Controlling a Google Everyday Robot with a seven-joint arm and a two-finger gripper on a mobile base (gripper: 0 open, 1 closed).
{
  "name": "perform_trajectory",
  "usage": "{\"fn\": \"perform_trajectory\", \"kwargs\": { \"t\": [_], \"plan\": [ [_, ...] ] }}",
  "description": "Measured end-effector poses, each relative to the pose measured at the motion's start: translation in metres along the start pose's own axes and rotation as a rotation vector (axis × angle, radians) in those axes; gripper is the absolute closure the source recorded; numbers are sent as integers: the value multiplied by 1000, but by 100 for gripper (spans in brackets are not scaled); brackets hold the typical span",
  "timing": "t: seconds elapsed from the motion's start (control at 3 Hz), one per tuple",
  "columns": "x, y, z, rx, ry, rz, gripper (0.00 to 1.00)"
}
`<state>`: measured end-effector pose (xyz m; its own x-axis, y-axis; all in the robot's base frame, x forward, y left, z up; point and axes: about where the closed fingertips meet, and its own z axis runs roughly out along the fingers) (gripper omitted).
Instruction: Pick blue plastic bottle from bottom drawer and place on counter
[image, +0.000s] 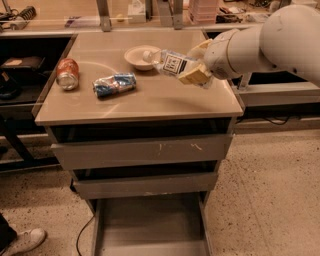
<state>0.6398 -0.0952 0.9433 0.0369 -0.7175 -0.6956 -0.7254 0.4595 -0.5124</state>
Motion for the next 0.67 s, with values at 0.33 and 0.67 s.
{"fn": "perform_trajectory", "kwargs": {
  "t": [0.33, 0.67],
  "plan": [
    [8, -13, 37, -37, -1, 25, 100],
    [27, -23, 67, -66, 8, 72, 100]
  ]
}}
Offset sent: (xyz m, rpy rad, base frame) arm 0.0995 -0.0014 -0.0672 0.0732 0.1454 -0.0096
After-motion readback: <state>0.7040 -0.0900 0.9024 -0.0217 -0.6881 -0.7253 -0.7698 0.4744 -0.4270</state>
